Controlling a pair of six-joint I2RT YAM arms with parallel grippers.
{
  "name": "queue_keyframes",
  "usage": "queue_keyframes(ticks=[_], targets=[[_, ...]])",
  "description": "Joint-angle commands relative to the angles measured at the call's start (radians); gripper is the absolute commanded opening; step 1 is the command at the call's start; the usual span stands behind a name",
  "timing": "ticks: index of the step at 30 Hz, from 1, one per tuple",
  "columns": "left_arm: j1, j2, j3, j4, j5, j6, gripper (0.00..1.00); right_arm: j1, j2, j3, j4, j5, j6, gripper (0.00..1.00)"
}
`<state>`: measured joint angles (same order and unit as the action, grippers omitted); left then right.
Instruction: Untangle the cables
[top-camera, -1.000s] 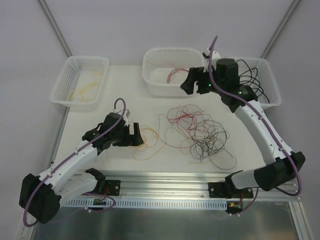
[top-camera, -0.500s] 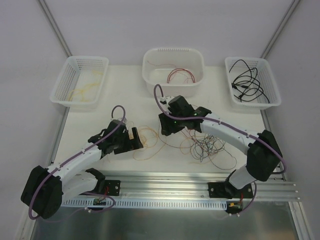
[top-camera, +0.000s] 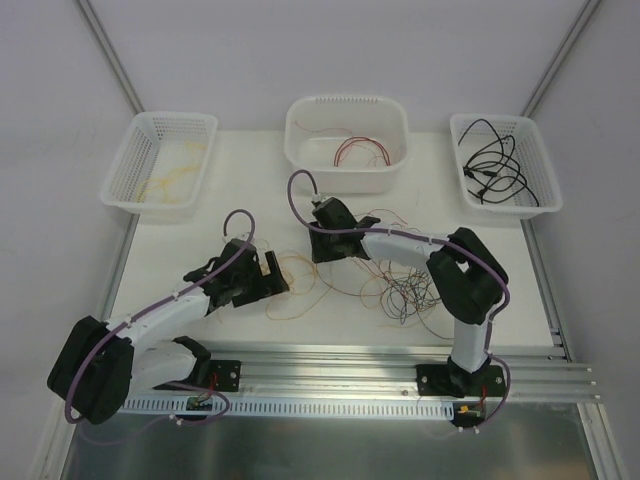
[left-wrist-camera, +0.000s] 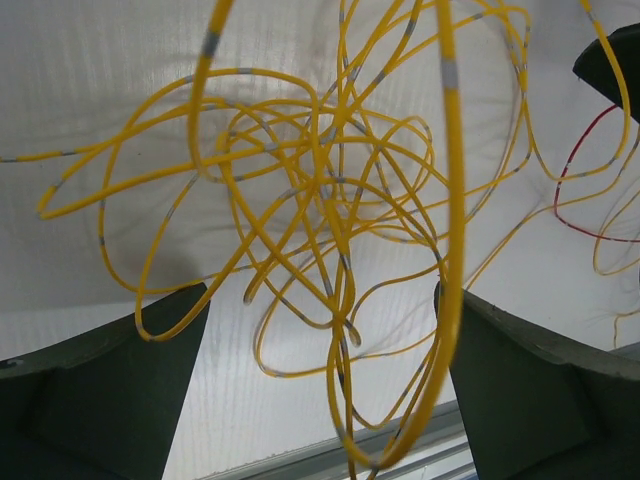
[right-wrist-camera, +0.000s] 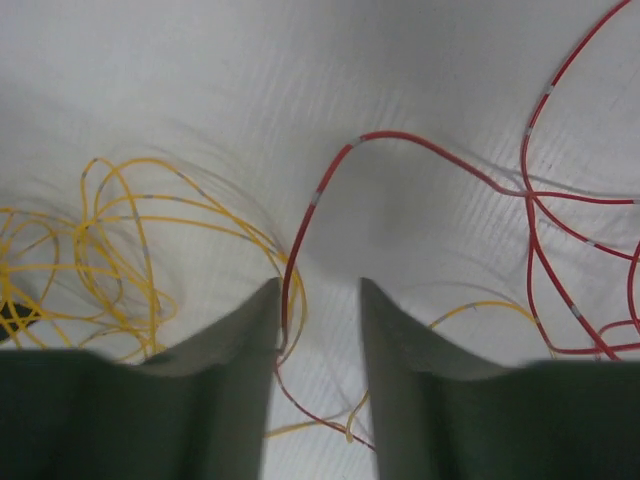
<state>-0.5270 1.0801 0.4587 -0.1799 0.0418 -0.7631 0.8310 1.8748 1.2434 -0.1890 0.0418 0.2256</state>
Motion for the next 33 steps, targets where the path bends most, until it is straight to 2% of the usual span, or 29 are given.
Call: queue_keyframes(ticks=[1, 2, 3, 8, 12, 16, 18, 19, 24, 28, 30, 33], targets=[[-0.014, 0.052, -0.006, 0.042, -0.031, -0.024, 0.99, 0.005, 0.012, 0.044, 0.054, 0.044, 0.049, 0.33], [-0.016, 0.078, -0.006, 0.052, -0.031, -0.025, 0.99, 0.005, -0.006, 0.036, 0.049, 0.049, 0.049, 0.21], [-0.018, 0.089, -0.003, 0.059, -0.033, -0.03, 0.99, 0.005, -0.025, 0.03, 0.045, 0.05, 0.044, 0.01], [-0.025, 0.162, 0.014, 0.086, -0.068, -0.045, 0.96, 0.005, -0.205, 0.037, -0.104, 0.102, -0.041, 0.01], [-0.027, 0.204, 0.032, 0.086, -0.101, -0.054, 0.9, 0.007, -0.441, 0.051, -0.229, 0.133, -0.109, 0.01], [-0.025, 0.225, 0.038, 0.086, -0.125, -0.064, 0.84, -0.013, -0.641, 0.056, -0.401, 0.301, -0.169, 0.01], [-0.027, 0.23, 0.041, 0.086, -0.122, -0.065, 0.84, -0.073, -0.718, 0.033, -0.446, 0.352, -0.196, 0.01], [-0.025, 0.233, 0.041, 0.086, -0.12, -0.065, 0.84, -0.14, -0.786, -0.014, -0.469, 0.389, -0.206, 0.01], [-0.028, 0.212, 0.044, 0.086, -0.085, -0.059, 0.85, -0.404, -0.921, -0.168, -0.509, 0.406, -0.218, 0.01], [-0.048, 0.129, 0.051, 0.063, -0.062, -0.044, 0.95, -0.564, -0.925, -0.275, -0.514, 0.278, -0.203, 0.01], [-0.085, 0.103, 0.078, 0.028, -0.062, -0.012, 0.99, -0.595, -0.905, -0.341, -0.477, 0.213, -0.186, 0.01], [-0.174, 0.077, 0.164, -0.041, -0.094, 0.065, 0.99, -0.624, -0.856, -0.399, -0.423, 0.065, -0.152, 0.0]])
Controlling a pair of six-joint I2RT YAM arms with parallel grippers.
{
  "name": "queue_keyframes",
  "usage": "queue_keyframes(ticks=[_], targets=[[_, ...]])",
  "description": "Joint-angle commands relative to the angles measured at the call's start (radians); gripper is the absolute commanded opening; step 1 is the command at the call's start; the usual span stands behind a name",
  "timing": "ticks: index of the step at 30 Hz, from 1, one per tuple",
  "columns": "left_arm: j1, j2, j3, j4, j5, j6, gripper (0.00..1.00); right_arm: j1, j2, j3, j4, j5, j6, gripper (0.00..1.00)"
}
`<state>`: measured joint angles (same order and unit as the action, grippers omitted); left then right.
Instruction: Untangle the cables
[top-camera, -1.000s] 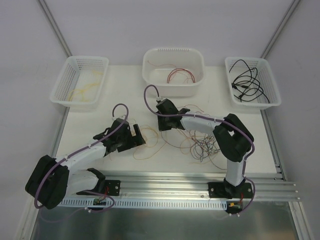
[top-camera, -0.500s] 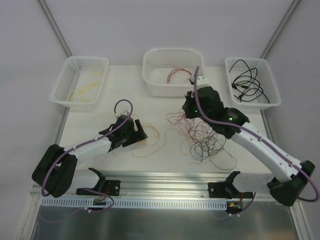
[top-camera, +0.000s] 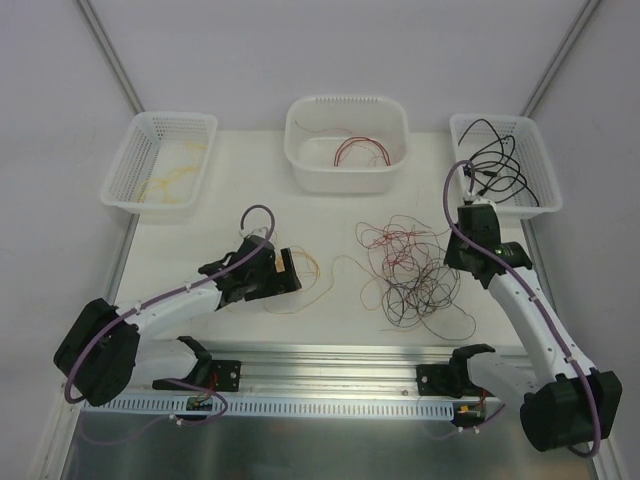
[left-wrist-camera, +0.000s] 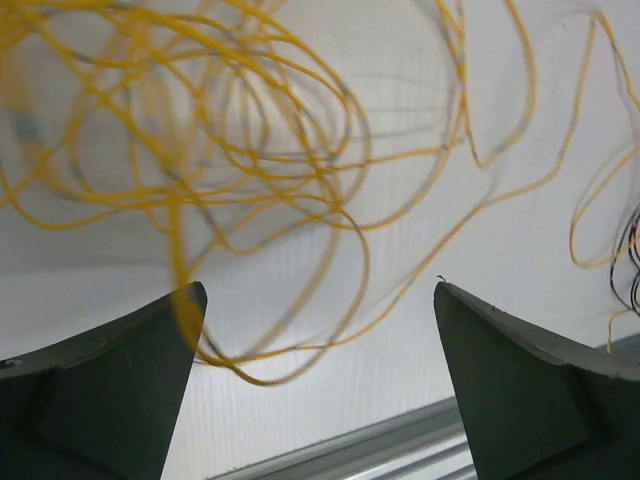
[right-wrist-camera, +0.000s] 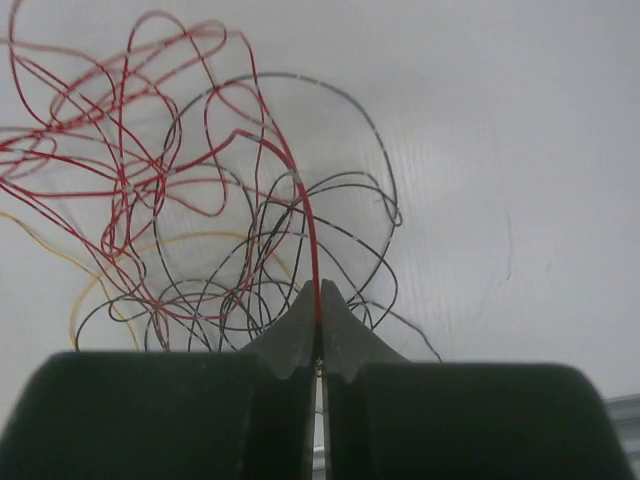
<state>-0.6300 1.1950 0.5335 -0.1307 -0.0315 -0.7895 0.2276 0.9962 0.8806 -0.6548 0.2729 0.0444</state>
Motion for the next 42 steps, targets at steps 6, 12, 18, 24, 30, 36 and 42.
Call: queue_keyframes(ticks=[6, 12, 18, 24, 30, 36, 42], targets=[[-0.229, 0.038, 0.29, -0.156, -0.128, 0.17, 0.99, -0.019, 0.078, -0.084, 0.122, -0.265, 0.052, 0.01], [-0.29, 0.313, 0.491, -0.182, -0.215, 0.174, 0.98, -0.019, 0.07, -0.109, 0.144, -0.264, 0.057, 0.01], [-0.339, 0.595, 0.686, -0.224, -0.295, 0.138, 0.93, -0.017, 0.065, -0.131, 0.159, -0.316, 0.061, 0.01], [-0.339, 0.715, 0.769, -0.236, -0.349, 0.102, 0.76, -0.017, 0.055, -0.134, 0.162, -0.322, 0.055, 0.01], [-0.335, 0.619, 0.717, -0.288, -0.471, 0.116, 0.0, -0.019, 0.055, -0.141, 0.159, -0.304, 0.048, 0.01], [-0.234, 0.352, 0.678, -0.464, -0.685, 0.236, 0.0, -0.017, 0.071, -0.147, 0.167, -0.316, 0.058, 0.0], [-0.09, 0.008, 0.675, -0.558, -0.711, 0.361, 0.0, -0.019, 0.071, -0.146, 0.164, -0.301, 0.057, 0.01]])
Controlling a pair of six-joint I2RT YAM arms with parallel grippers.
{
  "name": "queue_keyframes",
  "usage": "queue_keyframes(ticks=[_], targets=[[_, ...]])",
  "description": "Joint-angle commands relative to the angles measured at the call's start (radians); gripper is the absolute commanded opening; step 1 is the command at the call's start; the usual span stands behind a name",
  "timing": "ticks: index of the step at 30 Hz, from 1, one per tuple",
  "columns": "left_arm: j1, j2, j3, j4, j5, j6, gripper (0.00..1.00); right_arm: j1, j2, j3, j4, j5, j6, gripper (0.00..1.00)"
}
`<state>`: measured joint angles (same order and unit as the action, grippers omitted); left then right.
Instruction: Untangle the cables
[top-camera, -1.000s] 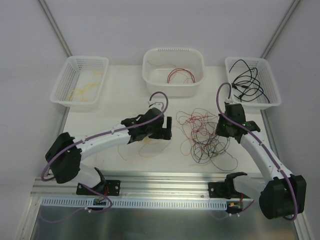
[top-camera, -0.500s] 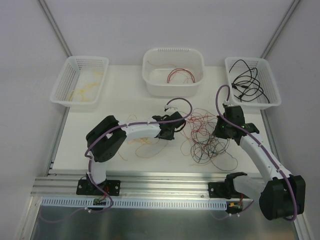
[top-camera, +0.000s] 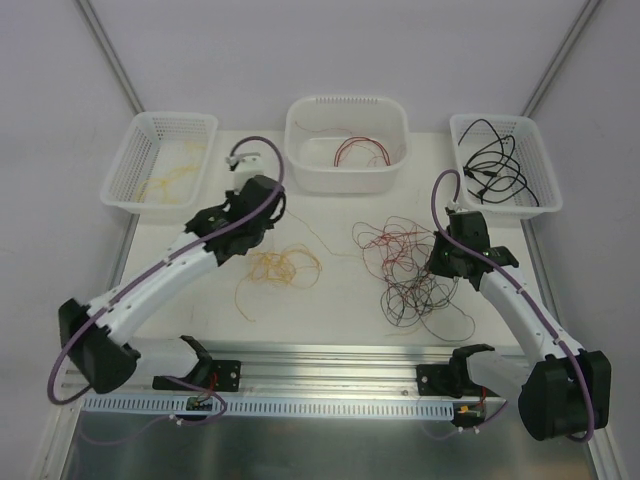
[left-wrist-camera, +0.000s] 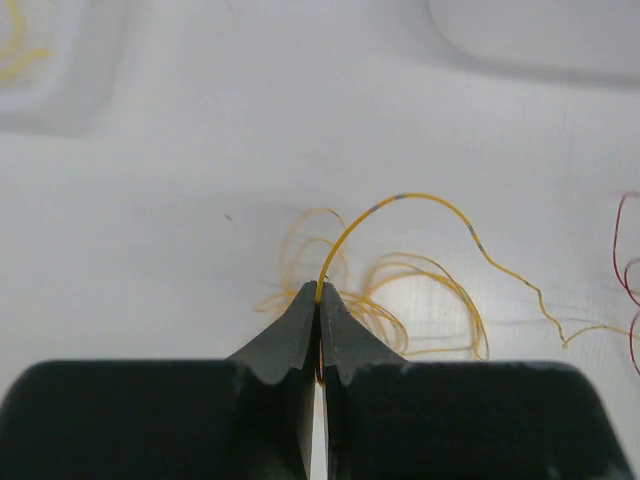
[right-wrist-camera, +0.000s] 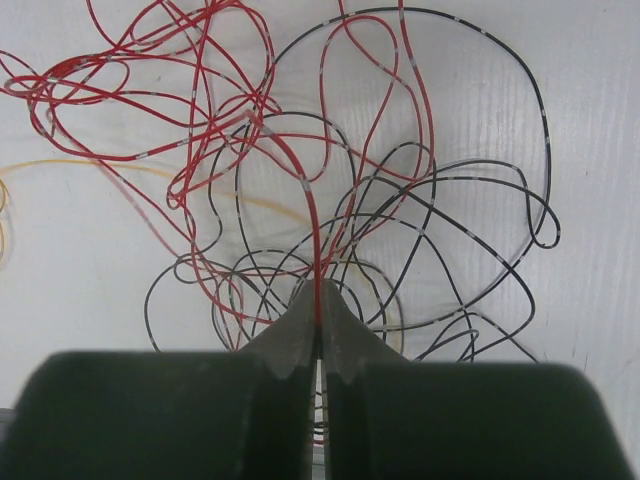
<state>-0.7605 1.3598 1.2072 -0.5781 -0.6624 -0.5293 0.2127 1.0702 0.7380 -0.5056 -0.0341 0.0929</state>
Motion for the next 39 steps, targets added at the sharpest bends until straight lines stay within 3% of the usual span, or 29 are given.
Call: queue_keyframes(ticks=[1, 5, 10, 14, 19, 26, 30, 32, 37, 39], targets=[[0.058, -0.198, 0.018, -0.138, -0.088, 0.148, 0.0, -0.003, 0.002, -0.005, 0.013, 0.01, 0.008, 0.01], [0.059, -0.356, 0.185, -0.262, -0.169, 0.238, 0.0, -0.003, 0.014, -0.005, 0.007, 0.028, 0.008, 0.01], [0.059, -0.41, 0.405, -0.336, -0.292, 0.368, 0.0, -0.004, 0.042, -0.011, 0.007, 0.066, 0.018, 0.01], [0.059, -0.407, 0.431, -0.336, -0.306, 0.423, 0.0, -0.003, 0.043, -0.012, 0.015, 0.054, 0.021, 0.01], [0.069, -0.406, 0.355, -0.333, -0.306, 0.407, 0.0, -0.003, 0.033, -0.012, 0.006, 0.051, 0.01, 0.03], [0.279, -0.453, 0.408, -0.353, -0.368, 0.512, 0.0, -0.003, 0.045, -0.023, -0.002, 0.076, 0.002, 0.02], [0.279, -0.467, 0.416, -0.356, -0.241, 0.509, 0.0, -0.003, 0.06, -0.022, 0.027, 0.043, 0.016, 0.04], [0.279, -0.475, 0.367, -0.356, -0.102, 0.468, 0.03, 0.004, 0.057, -0.023, 0.032, 0.043, 0.018, 0.06], [0.279, -0.42, 0.157, -0.335, 0.153, 0.229, 0.03, 0.016, 0.03, -0.022, 0.022, 0.011, 0.01, 0.12], [0.279, -0.398, 0.045, -0.251, 0.26, 0.162, 0.03, 0.019, 0.014, -0.022, 0.022, 0.002, 0.011, 0.15]])
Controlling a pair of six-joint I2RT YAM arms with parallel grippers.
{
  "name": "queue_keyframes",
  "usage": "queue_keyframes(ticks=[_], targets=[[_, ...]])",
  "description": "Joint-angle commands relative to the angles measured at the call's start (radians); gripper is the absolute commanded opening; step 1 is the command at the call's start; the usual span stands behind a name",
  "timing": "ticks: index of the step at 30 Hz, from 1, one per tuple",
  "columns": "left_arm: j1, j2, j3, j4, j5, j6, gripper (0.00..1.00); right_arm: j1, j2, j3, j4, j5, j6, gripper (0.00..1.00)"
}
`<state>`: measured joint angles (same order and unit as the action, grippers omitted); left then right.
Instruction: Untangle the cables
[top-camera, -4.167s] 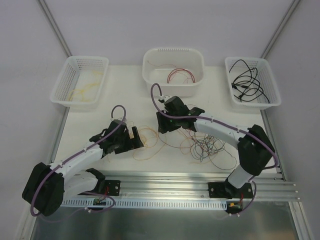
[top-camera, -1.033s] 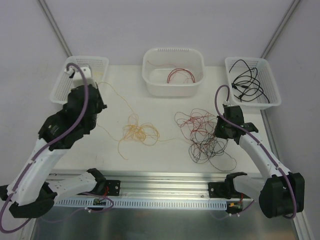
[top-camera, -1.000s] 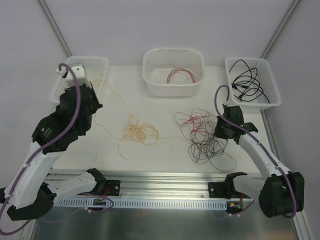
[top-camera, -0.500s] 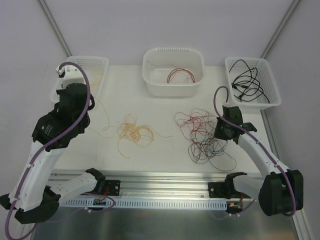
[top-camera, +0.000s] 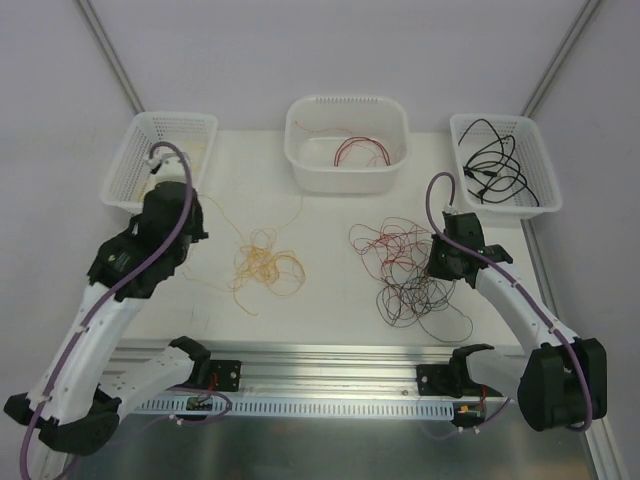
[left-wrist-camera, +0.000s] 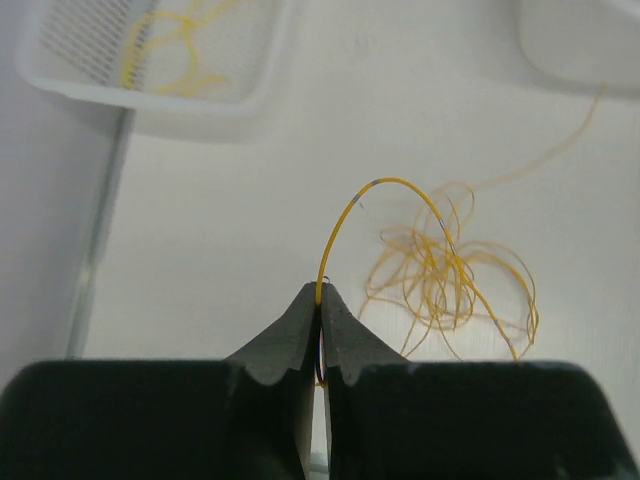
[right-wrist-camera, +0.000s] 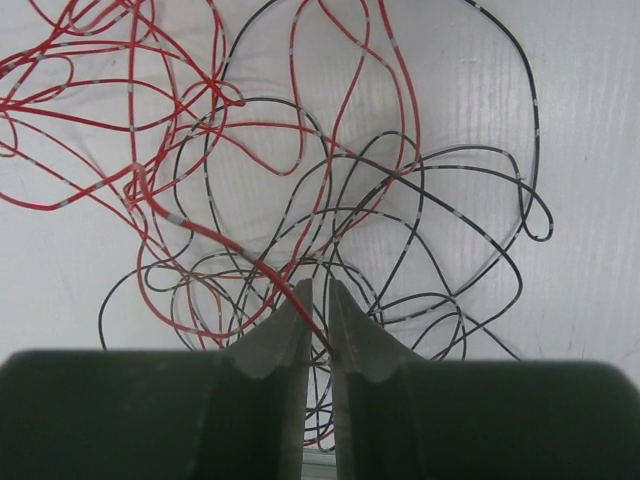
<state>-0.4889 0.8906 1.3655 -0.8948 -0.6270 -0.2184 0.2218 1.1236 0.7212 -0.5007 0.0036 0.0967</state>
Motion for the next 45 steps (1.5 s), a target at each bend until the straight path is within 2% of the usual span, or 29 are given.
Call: queue_keyframes(ticks=[1, 2, 5, 8, 9, 12, 14, 16, 17, 18, 23, 27, 29, 33, 36, 37, 40, 42, 45], targets=[[0.007, 0.091, -0.158, 0.106, 0.252, -0.168, 0.03, 0.013, -0.044, -0.006, 0.022, -0.04, 0.008, 0.16], [0.006, 0.1, -0.24, 0.147, 0.28, -0.183, 0.03, 0.017, -0.045, -0.006, 0.027, -0.056, 0.006, 0.18], [0.007, 0.157, -0.357, 0.304, 0.363, -0.249, 0.04, 0.031, -0.048, -0.002, 0.028, -0.076, 0.009, 0.21], [0.004, 0.232, -0.428, 0.416, 0.403, -0.33, 0.09, 0.039, -0.048, -0.003, 0.027, -0.082, 0.009, 0.25], [-0.005, 0.254, -0.44, 0.437, 0.406, -0.34, 0.18, 0.04, -0.048, -0.005, 0.028, -0.086, 0.009, 0.27], [-0.019, 0.338, -0.474, 0.511, 0.392, -0.366, 0.33, 0.05, -0.05, -0.005, 0.028, -0.105, 0.009, 0.34], [-0.031, 0.401, -0.482, 0.537, 0.392, -0.378, 0.54, 0.062, -0.064, -0.003, 0.025, -0.112, 0.005, 0.39], [-0.048, 0.453, -0.485, 0.556, 0.391, -0.389, 0.74, 0.07, -0.079, 0.006, 0.014, -0.117, -0.003, 0.53], [-0.066, 0.47, -0.482, 0.562, 0.382, -0.392, 0.94, 0.073, -0.087, 0.009, 0.011, -0.126, -0.006, 0.59], [-0.076, 0.487, -0.482, 0.571, 0.377, -0.4, 0.99, 0.076, -0.108, 0.018, 0.004, -0.132, -0.009, 0.7], [-0.093, 0.591, -0.486, 0.591, 0.357, -0.44, 0.99, 0.094, -0.18, 0.047, -0.03, -0.145, -0.025, 0.91], [-0.097, 0.68, -0.485, 0.605, 0.334, -0.461, 0.99, 0.102, -0.235, 0.07, -0.068, -0.159, -0.038, 0.97], [-0.105, 0.729, -0.48, 0.605, 0.323, -0.479, 0.99, 0.103, -0.272, 0.083, -0.082, -0.163, -0.043, 0.98], [-0.128, 0.795, -0.473, 0.603, 0.29, -0.498, 0.85, 0.105, -0.334, 0.093, -0.116, -0.159, -0.052, 0.99], [-0.152, 0.826, -0.471, 0.6, 0.276, -0.506, 0.61, 0.105, -0.367, 0.095, -0.127, -0.157, -0.055, 0.99], [-0.161, 0.827, -0.474, 0.599, 0.27, -0.509, 0.41, 0.105, -0.372, 0.095, -0.128, -0.156, -0.057, 0.99], [-0.169, 0.814, -0.474, 0.593, 0.267, -0.512, 0.11, 0.103, -0.38, 0.095, -0.134, -0.154, -0.058, 0.99], [-0.169, 0.786, -0.471, 0.585, 0.263, -0.497, 0.0, 0.105, -0.383, 0.095, -0.136, -0.154, -0.058, 0.99], [-0.171, 0.713, -0.444, 0.548, 0.257, -0.455, 0.0, 0.105, -0.386, 0.098, -0.142, -0.159, -0.06, 0.99]])
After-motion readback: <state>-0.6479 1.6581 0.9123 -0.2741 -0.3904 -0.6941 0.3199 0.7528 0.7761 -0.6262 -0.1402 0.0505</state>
